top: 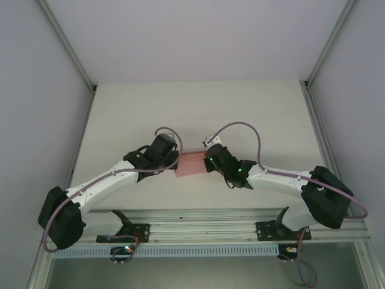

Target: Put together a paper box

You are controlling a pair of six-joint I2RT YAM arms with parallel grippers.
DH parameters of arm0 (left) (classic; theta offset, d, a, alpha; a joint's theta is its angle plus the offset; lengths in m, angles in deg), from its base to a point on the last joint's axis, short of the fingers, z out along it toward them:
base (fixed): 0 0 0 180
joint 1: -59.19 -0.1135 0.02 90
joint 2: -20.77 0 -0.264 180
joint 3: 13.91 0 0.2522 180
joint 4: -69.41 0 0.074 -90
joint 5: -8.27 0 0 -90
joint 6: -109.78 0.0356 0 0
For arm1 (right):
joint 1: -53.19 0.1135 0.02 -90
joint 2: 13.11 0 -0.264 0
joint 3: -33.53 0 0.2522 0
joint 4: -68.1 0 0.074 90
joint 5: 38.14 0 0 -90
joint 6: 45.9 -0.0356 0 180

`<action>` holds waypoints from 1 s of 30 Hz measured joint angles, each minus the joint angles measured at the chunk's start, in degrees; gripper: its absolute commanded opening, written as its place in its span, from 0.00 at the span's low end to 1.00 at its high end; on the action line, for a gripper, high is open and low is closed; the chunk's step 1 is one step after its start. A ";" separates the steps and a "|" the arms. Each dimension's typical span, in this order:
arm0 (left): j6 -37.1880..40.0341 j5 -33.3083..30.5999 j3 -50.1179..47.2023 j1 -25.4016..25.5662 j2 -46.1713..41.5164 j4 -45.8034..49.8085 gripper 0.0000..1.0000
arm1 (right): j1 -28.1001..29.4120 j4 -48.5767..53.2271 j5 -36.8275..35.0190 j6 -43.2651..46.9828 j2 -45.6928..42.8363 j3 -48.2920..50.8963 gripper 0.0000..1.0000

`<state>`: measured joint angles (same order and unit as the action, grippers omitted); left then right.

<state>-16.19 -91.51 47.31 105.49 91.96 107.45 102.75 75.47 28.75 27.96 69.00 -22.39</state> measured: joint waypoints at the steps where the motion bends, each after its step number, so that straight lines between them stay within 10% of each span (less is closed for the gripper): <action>1: 0.04 -1.36 -0.26 0.70 0.26 -0.55 0.00 | 0.00 -0.87 -0.28 0.00 0.02 0.39 0.00; 14: 0.87 -6.95 -0.57 2.47 2.56 -3.85 0.02 | -0.22 -3.21 -2.01 -0.13 0.90 0.81 0.00; 30: 2.56 2.82 0.00 3.61 -0.46 0.76 0.67 | 0.04 0.37 -0.92 -2.08 0.59 -0.66 0.00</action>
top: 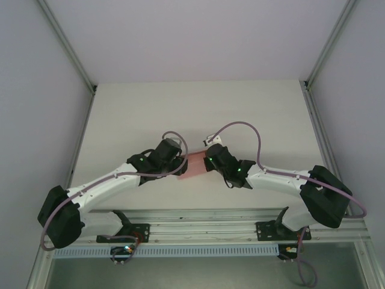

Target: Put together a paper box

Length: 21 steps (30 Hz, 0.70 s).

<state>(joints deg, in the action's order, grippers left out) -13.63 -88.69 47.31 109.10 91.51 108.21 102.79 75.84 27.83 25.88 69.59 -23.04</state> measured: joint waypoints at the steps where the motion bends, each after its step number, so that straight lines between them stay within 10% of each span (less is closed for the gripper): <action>1: -0.04 0.20 0.37 0.00 -0.02 0.59 0.70 | 0.11 0.02 0.04 -0.02 0.00 0.00 0.00; 10: -0.33 -0.33 4.59 -0.02 -2.73 6.84 1.00 | 0.61 1.46 0.70 -0.22 -0.94 0.00 0.04; 21: -3.43 1.05 5.38 -4.85 -6.60 7.87 1.00 | 0.72 5.27 3.76 -0.11 -1.95 -1.03 0.29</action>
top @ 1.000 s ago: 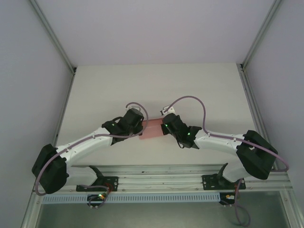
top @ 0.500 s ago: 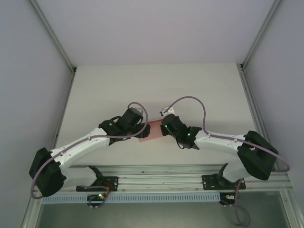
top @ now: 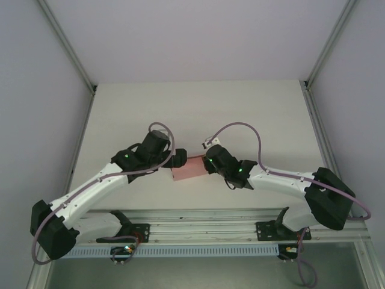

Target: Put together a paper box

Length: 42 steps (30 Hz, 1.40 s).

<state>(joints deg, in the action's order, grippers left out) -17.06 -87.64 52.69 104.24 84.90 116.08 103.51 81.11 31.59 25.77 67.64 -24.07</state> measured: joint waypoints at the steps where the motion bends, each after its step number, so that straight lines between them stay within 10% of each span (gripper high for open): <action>1: -0.22 0.26 -0.17 -0.55 -0.39 -0.22 1.00 | 0.02 0.46 0.44 0.09 -0.07 -0.26 0.32; 12: -3.96 1.64 -0.74 -3.61 -1.64 0.83 1.00 | 0.20 3.19 5.01 0.39 -4.83 -0.44 0.42; 21: -8.92 3.23 -3.37 -6.40 -2.16 1.31 1.00 | -0.35 3.67 10.54 -0.24 -8.66 -0.48 0.77; 42: -14.14 9.42 -14.84 -7.67 -2.45 -9.22 0.82 | -7.93 5.73 18.03 -12.96 0.72 -5.53 0.47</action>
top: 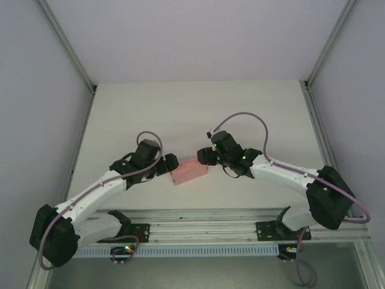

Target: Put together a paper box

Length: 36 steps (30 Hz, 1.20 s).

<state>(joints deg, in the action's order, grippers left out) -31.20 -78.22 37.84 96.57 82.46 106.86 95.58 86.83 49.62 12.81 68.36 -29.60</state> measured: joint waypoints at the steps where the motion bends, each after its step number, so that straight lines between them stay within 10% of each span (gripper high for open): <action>1: -0.13 0.33 -0.44 0.00 -0.04 -0.48 0.80 | -0.04 -0.24 0.24 -0.46 -0.02 0.31 0.45; 25: -1.62 5.35 -13.49 -0.42 -2.29 -27.26 0.00 | -0.94 -13.68 2.10 -11.63 -3.17 11.76 0.27; 36: 6.27 -1.05 -18.80 2.80 -1.05 -40.98 0.00 | -1.01 -16.74 0.61 -12.46 -3.91 14.05 0.18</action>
<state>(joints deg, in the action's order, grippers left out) -24.93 -79.27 19.05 99.37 81.41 65.87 94.57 70.09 50.23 0.35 64.45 -15.54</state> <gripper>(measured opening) 0.099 0.202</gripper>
